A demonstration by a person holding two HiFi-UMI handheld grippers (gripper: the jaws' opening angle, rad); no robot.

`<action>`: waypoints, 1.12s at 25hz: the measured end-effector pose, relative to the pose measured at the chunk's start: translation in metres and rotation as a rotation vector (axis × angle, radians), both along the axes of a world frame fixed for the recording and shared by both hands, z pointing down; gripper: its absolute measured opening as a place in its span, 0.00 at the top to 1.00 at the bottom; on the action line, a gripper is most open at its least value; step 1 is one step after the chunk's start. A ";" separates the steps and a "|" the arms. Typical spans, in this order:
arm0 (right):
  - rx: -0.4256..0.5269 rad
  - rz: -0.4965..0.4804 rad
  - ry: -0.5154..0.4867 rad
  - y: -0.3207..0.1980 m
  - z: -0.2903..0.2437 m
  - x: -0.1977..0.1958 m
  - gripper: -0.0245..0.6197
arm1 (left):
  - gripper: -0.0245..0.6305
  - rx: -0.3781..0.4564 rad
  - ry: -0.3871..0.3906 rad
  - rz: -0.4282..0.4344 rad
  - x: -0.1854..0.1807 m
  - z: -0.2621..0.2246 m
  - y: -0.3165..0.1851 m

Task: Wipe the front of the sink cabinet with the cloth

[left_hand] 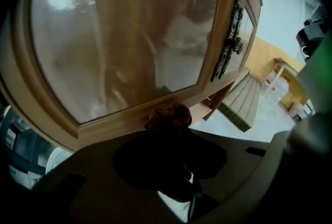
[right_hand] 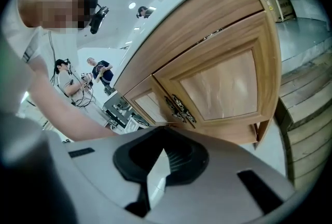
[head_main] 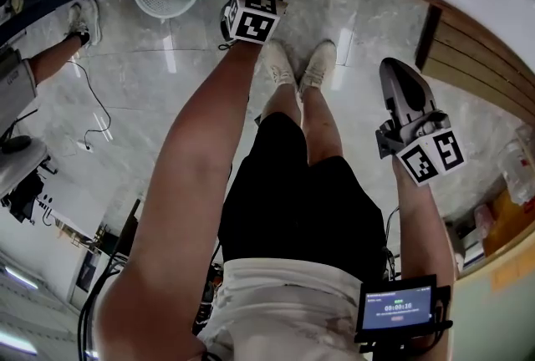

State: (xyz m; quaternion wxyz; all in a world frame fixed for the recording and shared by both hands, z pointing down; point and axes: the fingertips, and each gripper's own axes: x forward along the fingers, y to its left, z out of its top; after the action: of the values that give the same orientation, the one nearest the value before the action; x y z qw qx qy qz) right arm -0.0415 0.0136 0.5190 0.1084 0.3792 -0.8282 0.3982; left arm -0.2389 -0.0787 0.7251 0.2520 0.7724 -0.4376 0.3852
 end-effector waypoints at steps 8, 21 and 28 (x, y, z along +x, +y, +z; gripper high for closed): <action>-0.005 0.084 0.004 0.015 0.001 0.041 0.94 | 0.77 -0.016 0.031 0.098 0.079 0.004 -0.004; 0.009 0.199 0.002 0.043 -0.010 0.086 0.94 | 0.77 -0.011 0.153 0.112 0.134 -0.031 0.013; 0.029 0.226 -0.024 0.039 -0.029 0.067 0.94 | 0.77 0.004 0.270 0.050 0.140 -0.096 0.042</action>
State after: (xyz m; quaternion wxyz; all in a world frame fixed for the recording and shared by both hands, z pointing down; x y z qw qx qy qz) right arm 0.0252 0.0530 0.4895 0.0474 0.4667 -0.7872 0.4002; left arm -0.0986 -0.0364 0.6290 0.2973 0.8286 -0.3808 0.2829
